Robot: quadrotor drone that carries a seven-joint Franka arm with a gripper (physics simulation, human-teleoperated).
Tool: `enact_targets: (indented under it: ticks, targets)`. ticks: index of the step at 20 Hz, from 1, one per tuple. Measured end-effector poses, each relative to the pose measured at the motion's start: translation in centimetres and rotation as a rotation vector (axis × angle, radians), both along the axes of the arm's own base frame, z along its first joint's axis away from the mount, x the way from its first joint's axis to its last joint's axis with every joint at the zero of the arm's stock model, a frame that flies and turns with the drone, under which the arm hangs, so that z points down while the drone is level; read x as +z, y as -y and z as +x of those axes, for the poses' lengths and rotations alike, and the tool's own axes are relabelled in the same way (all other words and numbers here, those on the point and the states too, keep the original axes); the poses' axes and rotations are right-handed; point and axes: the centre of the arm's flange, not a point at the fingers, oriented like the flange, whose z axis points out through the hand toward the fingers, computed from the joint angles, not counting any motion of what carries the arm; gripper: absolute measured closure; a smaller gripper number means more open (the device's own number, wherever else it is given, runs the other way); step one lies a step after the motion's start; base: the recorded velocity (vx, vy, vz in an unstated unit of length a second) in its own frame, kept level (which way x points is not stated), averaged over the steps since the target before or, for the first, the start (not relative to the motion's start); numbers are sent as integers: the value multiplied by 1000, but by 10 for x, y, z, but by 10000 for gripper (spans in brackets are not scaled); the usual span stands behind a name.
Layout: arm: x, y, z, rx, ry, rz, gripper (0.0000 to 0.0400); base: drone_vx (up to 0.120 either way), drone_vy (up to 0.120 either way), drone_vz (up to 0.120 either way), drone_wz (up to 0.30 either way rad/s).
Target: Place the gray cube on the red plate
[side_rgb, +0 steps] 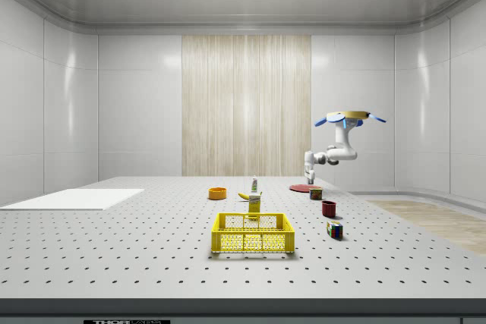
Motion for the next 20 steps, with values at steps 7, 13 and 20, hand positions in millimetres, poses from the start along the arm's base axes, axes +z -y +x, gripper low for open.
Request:
enact_targets:
  ticks: [7,13,20]
  targets:
    - [0,0,0,0,0,0,150,0,-120,-29,0]
    - [0,0,0,0,0,0,150,0,-120,0,0]
    - [2,0,0,0,0,0,150,0,-80,0,0]
